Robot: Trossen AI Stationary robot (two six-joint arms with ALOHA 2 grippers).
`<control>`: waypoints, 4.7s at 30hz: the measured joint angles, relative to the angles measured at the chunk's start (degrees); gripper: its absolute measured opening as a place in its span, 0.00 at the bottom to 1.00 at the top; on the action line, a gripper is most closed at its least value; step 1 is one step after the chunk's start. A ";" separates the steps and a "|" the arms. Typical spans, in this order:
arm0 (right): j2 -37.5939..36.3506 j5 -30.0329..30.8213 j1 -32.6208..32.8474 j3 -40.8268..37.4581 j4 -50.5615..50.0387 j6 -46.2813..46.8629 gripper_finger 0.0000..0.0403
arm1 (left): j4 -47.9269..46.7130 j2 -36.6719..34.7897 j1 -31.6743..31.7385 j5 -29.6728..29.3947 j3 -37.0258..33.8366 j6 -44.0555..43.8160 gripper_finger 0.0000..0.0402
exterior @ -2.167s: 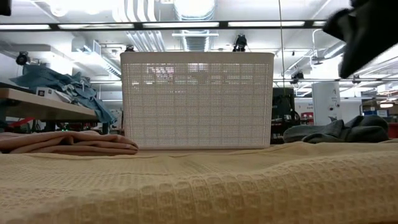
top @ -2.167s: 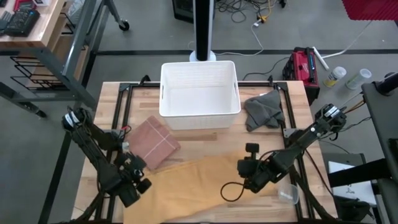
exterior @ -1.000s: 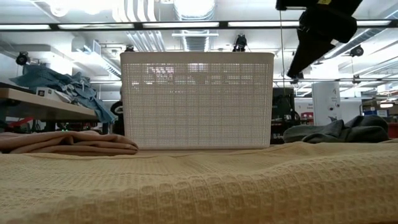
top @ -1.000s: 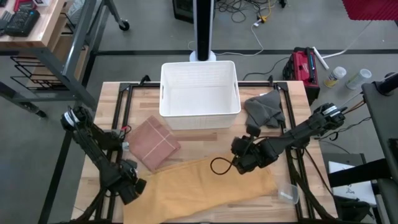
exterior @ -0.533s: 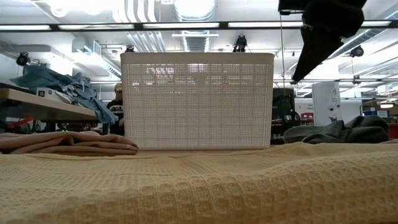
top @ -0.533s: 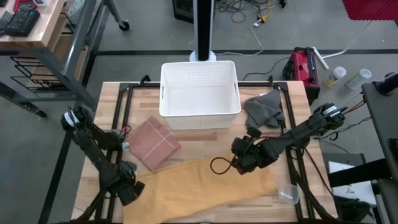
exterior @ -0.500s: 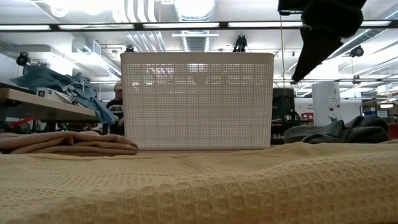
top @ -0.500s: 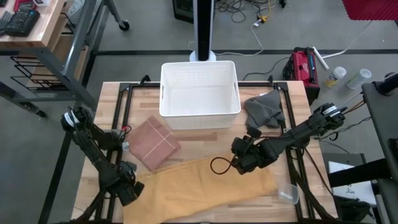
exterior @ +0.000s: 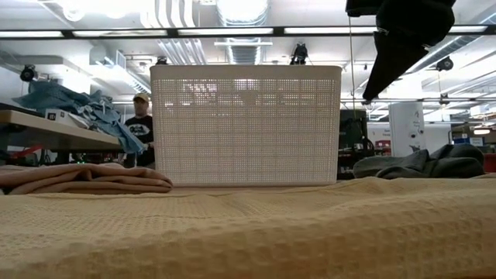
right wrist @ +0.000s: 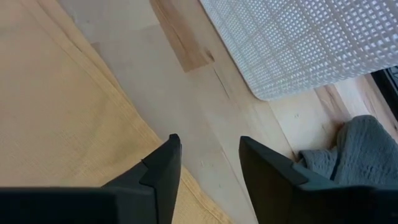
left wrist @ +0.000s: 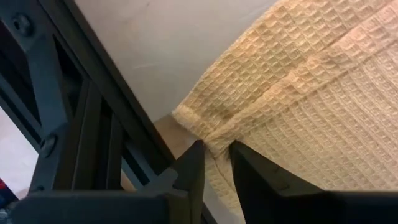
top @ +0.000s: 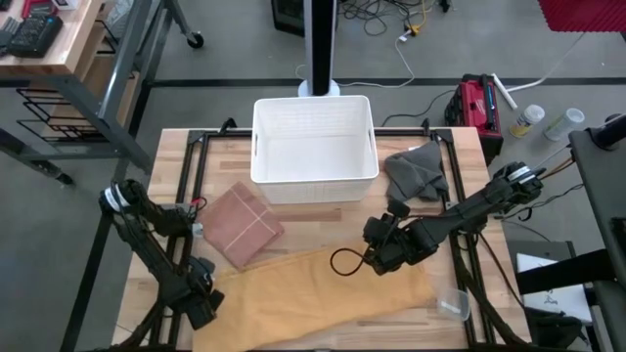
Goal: Fold towel
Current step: Fold the yellow towel
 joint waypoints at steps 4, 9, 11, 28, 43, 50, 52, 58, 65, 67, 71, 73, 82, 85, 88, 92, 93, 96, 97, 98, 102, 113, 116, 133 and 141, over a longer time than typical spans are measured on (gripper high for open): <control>0.00 0.00 0.02 0.00 0.00 0.00 0.36 | -0.70 0.13 -0.17 -0.17 1.09 2.32 0.10; 0.00 0.00 0.02 0.00 -0.07 -0.20 0.29 | -6.63 0.26 -1.12 -2.54 4.89 0.93 0.03; 0.00 0.02 0.02 0.00 -0.22 -0.46 0.26 | -8.06 0.26 -1.43 -2.69 6.11 0.04 0.04; -0.39 -13.15 -0.08 -9.15 -0.26 6.03 0.01 | -4.66 0.52 -2.74 -7.76 7.34 -1.02 0.00; -1.91 -19.06 -1.09 -12.74 0.02 4.92 0.01 | -5.74 3.78 -2.91 -20.26 18.63 3.37 0.00; -1.88 -16.55 -1.09 -12.74 0.20 4.90 0.03 | -19.38 6.47 -3.02 -12.97 23.72 -2.21 0.01; -1.88 -15.78 -1.09 -12.75 0.25 4.92 0.04 | -18.46 6.45 -3.06 -14.26 24.95 -1.73 0.01; -1.88 -15.28 -1.11 -12.74 0.90 5.30 0.10 | -21.24 6.40 -3.02 -16.02 25.59 -2.15 0.01; -1.88 -15.51 -1.45 -12.96 1.84 6.49 0.17 | -19.63 6.49 -3.04 -15.75 22.61 1.48 0.00; -1.88 -17.19 -2.50 -13.26 1.79 6.49 0.20 | -17.18 6.54 -3.07 -15.75 22.23 2.38 0.01; -1.88 -18.48 -4.63 -14.67 2.57 8.21 0.24 | -13.85 6.56 -3.71 -15.76 22.23 2.72 0.00; -1.86 -21.03 -5.83 -15.99 4.20 8.23 0.26 | -13.34 6.55 -4.18 -15.76 22.23 2.09 0.00; -1.84 -27.49 -8.50 -22.97 13.76 5.49 0.32 | -13.31 6.54 -5.25 -17.42 22.23 0.20 0.01; -1.96 -27.92 -8.50 -24.49 18.66 3.65 0.31 | -13.31 6.56 -5.25 -17.79 22.23 0.20 0.00; -2.03 -28.81 -8.49 -25.00 21.41 1.16 0.26 | -13.31 6.55 -5.25 -17.84 22.23 0.20 0.00; -2.45 -29.56 -8.37 -24.54 21.20 0.81 0.08 | -13.32 6.54 -5.27 -17.84 22.23 0.20 0.01; -2.71 -29.76 -8.28 -24.46 20.95 0.83 0.04 | -13.31 6.56 -5.27 -17.84 22.23 0.20 0.00; -3.92 -29.71 -7.84 -23.64 19.76 1.44 0.02 | -13.26 6.56 -5.31 -17.80 22.23 -0.04 0.00; -4.33 -29.34 -7.67 -23.36 19.13 2.07 0.01 | -13.24 6.54 -5.33 -17.79 22.23 -0.40 0.00; -4.64 -28.83 -7.44 -23.25 18.61 2.54 0.01 | -13.06 6.56 -5.43 -17.74 22.22 -0.80 0.00; -5.34 -26.01 -6.27 -22.05 13.47 5.26 0.00 | -11.77 6.56 -5.80 -16.56 22.21 -1.20 0.00; -5.36 -19.79 -1.05 -19.80 3.93 12.23 0.00 | -11.45 6.54 -6.43 -16.50 22.21 -1.74 0.00; -5.36 -19.03 -0.27 -19.80 3.89 13.93 0.01 | -11.39 6.54 -6.45 -16.42 22.21 -1.79 0.00; -5.38 -17.32 3.36 -19.80 1.46 21.83 0.31 | -10.77 6.49 -6.80 -15.24 22.21 -1.94 0.00; -5.38 -12.49 6.97 -19.80 1.73 27.43 0.38 | -13.17 6.49 -6.91 -17.56 22.29 -3.72 0.02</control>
